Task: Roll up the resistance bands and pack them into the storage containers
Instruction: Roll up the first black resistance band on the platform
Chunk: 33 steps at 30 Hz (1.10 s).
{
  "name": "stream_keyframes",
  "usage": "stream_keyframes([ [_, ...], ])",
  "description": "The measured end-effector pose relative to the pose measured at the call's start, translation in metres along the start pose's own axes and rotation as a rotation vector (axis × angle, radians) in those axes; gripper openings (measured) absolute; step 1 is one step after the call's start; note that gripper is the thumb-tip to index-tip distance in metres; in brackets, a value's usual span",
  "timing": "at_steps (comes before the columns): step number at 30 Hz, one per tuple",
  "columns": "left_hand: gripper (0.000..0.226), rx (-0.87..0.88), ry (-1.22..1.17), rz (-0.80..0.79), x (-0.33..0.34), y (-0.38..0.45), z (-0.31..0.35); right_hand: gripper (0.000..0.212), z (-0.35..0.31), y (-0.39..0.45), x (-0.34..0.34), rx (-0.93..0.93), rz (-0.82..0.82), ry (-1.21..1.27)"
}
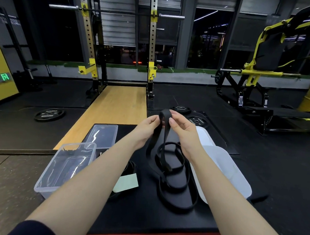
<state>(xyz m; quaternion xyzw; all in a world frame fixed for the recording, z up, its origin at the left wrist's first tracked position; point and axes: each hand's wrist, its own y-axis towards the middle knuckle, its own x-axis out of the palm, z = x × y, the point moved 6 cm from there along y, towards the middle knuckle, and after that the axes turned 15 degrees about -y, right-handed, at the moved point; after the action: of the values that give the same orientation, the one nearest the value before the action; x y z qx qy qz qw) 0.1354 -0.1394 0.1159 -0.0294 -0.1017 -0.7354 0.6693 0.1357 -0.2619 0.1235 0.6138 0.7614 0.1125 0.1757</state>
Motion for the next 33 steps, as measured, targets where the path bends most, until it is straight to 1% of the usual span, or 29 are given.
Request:
stream_keyframes([
  [4, 0.023, 0.004, -0.078, 0.094, -0.005, 0.001, -0.002, 0.022, -0.007, 0.003, -0.001, 0.010, -0.008, 0.045],
  [6, 0.026, 0.048, -0.080, 0.119, -0.008, -0.002, 0.000, 0.018, -0.015, 0.002, -0.002, 0.006, 0.021, 0.054],
  [8, 0.029, 0.106, -0.064, 0.121, -0.010, -0.007, 0.002, 0.020, -0.022, 0.002, -0.003, -0.010, 0.036, 0.056],
  [11, 0.032, 0.153, -0.017, 0.070, -0.010, -0.014, 0.007, 0.020, -0.032, 0.005, 0.001, -0.062, 0.017, 0.020],
  [14, 0.029, 0.152, 0.047, -0.019, -0.002, -0.020, 0.014, 0.017, -0.041, 0.009, 0.006, -0.104, 0.018, -0.022],
  [17, 0.039, 0.182, 0.085, -0.016, 0.001, -0.021, 0.021, 0.018, -0.053, 0.010, 0.009, -0.152, 0.014, -0.074],
  [18, 0.038, 0.190, 0.085, -0.005, 0.001, -0.022, 0.023, 0.018, -0.055, 0.010, 0.009, -0.158, 0.021, -0.085],
  [20, 0.029, 0.192, 0.070, -0.016, 0.004, -0.023, 0.026, 0.016, -0.058, 0.010, 0.008, -0.149, 0.040, -0.090],
  [23, 0.018, 0.185, 0.026, -0.077, 0.012, -0.030, 0.031, 0.011, -0.058, 0.011, 0.005, -0.095, 0.060, -0.064],
  [25, 0.017, 0.180, -0.004, -0.086, 0.014, -0.034, 0.033, 0.010, -0.057, 0.010, 0.003, -0.060, 0.068, -0.054],
  [27, 0.019, 0.176, -0.010, -0.050, 0.010, -0.036, 0.035, 0.013, -0.058, 0.008, 0.001, -0.070, 0.065, -0.046],
  [30, 0.018, 0.187, -0.045, 0.059, 0.003, -0.039, 0.040, 0.020, -0.059, 0.002, -0.001, -0.097, 0.054, -0.030],
  [32, 0.016, 0.192, -0.056, 0.129, -0.002, -0.039, 0.042, 0.024, -0.057, -0.003, 0.000, -0.130, 0.047, -0.118],
  [33, 0.013, 0.197, -0.027, 0.152, -0.004, -0.039, 0.044, 0.022, -0.055, -0.005, 0.002, -0.139, 0.034, -0.172],
])
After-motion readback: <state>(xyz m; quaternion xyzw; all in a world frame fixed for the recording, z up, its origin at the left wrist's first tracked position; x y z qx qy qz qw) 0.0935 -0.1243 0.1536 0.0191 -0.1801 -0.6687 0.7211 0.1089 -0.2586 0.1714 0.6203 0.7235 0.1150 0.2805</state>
